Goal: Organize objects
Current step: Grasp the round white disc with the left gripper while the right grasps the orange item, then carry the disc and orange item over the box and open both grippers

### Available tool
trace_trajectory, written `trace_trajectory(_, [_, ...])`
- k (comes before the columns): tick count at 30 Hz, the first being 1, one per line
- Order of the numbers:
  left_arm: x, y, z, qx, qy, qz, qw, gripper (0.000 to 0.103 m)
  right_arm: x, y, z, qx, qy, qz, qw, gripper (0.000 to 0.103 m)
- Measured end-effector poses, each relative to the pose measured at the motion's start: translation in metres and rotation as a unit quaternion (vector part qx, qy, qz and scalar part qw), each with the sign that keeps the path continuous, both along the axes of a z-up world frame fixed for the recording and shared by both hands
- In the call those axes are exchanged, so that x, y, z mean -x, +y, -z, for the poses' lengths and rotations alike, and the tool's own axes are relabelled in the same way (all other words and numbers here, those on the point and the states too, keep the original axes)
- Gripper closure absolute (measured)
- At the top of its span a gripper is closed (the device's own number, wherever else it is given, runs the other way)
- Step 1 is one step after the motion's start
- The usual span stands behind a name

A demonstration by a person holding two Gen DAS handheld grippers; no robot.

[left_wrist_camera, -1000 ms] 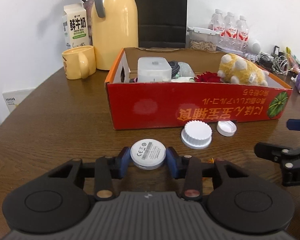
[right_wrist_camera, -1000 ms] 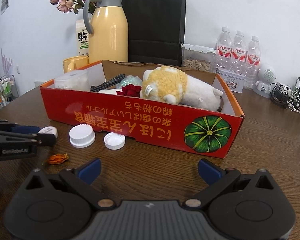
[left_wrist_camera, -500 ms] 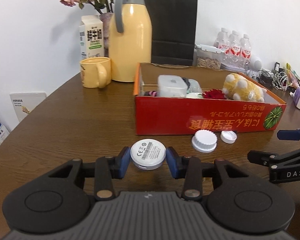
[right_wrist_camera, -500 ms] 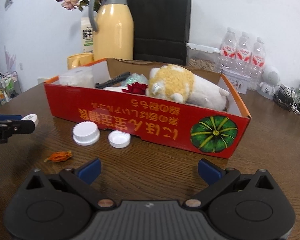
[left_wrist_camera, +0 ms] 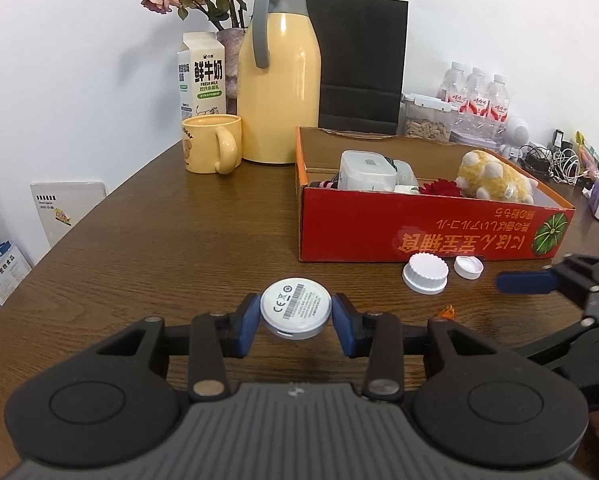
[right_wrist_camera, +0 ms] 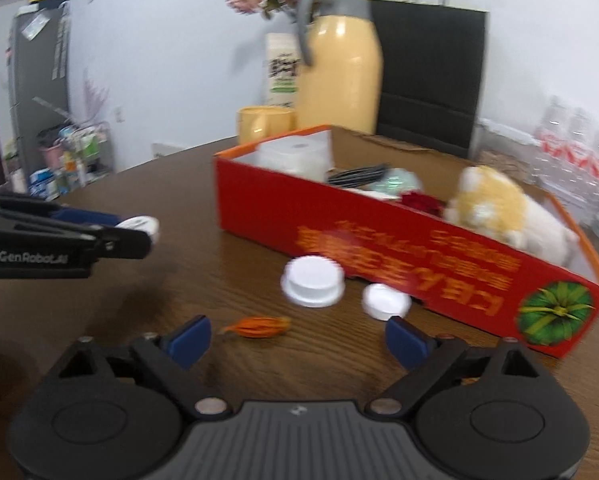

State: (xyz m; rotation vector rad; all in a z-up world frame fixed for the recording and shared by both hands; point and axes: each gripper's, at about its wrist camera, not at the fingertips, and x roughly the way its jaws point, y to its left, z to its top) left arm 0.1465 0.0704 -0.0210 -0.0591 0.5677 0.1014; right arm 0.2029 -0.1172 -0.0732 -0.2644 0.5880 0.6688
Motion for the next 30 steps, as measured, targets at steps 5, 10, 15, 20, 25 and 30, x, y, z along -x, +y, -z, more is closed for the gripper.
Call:
trace_trajectory(5, [0.004, -0.003, -0.002, -0.001, -0.002, 0.006, 1.0000, 0.063, -0.001, 0.007, 0.003, 0.000, 0.015, -0.020, 1.000, 0.034])
trace_trajectory(10, [0.007, -0.005, -0.002, -0.002, 0.000, 0.005, 1.0000, 0.063, -0.002, 0.003, 0.003, -0.016, 0.026, -0.028, 0.999, 0.064])
trace_trajectory(15, [0.012, -0.008, -0.003, -0.004, -0.001, 0.005, 1.0000, 0.063, 0.002, 0.003, 0.003, -0.012, 0.016, -0.031, 0.999, 0.064])
trace_trajectory(20, [0.014, -0.009, -0.007, -0.005, -0.004, 0.006, 1.0000, 0.063, 0.004, 0.000, 0.000, -0.019, 0.004, -0.022, 1.000, 0.064])
trace_trajectory(25, [0.011, -0.015, -0.013, -0.006, -0.011, 0.014, 0.9998, 0.063, 0.007, -0.008, -0.008, -0.033, -0.015, -0.010, 0.999, 0.064])
trace_trajectory(30, [0.002, -0.026, -0.025, -0.009, -0.028, 0.029, 0.9992, 0.063, 0.007, -0.020, -0.026, -0.061, -0.043, 0.006, 0.997, 0.064])
